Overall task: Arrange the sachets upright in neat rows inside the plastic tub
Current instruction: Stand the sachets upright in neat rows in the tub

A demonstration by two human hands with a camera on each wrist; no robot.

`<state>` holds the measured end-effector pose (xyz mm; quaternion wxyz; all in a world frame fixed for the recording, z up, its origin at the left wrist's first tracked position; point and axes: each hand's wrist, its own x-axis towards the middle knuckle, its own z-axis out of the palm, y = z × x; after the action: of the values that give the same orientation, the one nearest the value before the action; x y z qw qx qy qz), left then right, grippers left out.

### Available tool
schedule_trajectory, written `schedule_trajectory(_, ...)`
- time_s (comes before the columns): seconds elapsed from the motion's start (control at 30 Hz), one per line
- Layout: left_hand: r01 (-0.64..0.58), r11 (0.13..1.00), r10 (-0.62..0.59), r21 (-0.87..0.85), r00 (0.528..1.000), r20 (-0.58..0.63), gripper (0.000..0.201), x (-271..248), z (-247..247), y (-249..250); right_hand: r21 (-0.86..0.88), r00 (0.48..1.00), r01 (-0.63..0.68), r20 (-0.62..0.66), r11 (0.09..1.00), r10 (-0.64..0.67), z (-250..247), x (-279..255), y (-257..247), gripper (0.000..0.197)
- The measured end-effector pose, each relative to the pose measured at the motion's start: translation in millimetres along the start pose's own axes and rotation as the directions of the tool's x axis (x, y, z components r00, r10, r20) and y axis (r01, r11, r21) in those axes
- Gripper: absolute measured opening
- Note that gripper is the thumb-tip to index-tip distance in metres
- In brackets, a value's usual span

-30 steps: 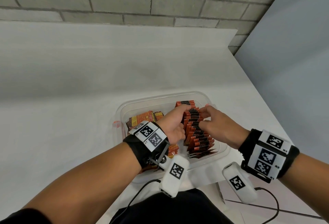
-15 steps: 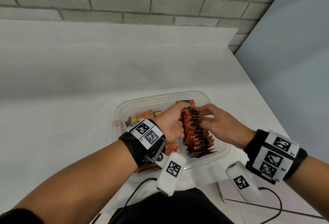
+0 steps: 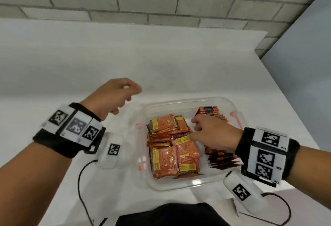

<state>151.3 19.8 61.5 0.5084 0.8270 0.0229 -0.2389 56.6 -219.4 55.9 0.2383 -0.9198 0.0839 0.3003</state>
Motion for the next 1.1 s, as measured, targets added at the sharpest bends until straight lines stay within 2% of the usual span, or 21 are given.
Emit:
schedule_trajectory(0.03,0.028,0.999,-0.028,0.035,1.000,0.004,0.015,0,0,-11,0.004,1.000,-0.019,-0.012,1.000,0.019,1,4,-5,0.060)
schedule_trajectory(0.1,0.095,0.995,-0.093,-0.019,0.992,0.089,0.021,-3,5,-27,0.035,0.997,-0.064,-0.037,0.997,0.065,0,11,-15,0.060)
schedule_trajectory(0.2,0.117,0.986,-0.092,-0.118,0.976,0.199,0.023,-3,14,-40,0.038,0.993,-0.112,-0.043,0.993,0.113,-1,25,-30,0.052)
schedule_trajectory(0.4,0.084,0.980,-0.045,-0.178,0.976,0.212,0.018,2,14,-50,0.207,0.971,-0.238,0.046,0.949,0.233,6,49,-43,0.034)
schedule_trajectory(0.57,0.072,0.975,-0.021,-0.210,0.972,0.233,0.020,3,14,-52,0.285,0.955,-0.296,0.114,0.912,0.275,9,54,-52,0.026)
schedule_trajectory(0.63,0.068,0.974,-0.016,-0.214,0.972,0.234,0.020,3,15,-53,0.324,0.948,-0.314,0.155,0.892,0.277,12,58,-55,0.025)
schedule_trajectory(0.77,0.064,0.973,-0.011,-0.223,0.973,0.232,0.020,4,15,-53,0.359,0.943,-0.319,0.212,0.877,0.256,19,63,-57,0.036)
schedule_trajectory(0.97,0.081,0.966,-0.022,-0.247,0.972,0.234,0.020,4,15,-55,0.387,0.958,-0.259,0.222,0.885,0.184,23,61,-62,0.023)
schedule_trajectory(1.1,0.060,0.975,-0.023,-0.213,0.984,0.174,0.024,2,15,-53,0.469,0.946,-0.275,0.286,0.839,0.151,10,55,-53,0.021)
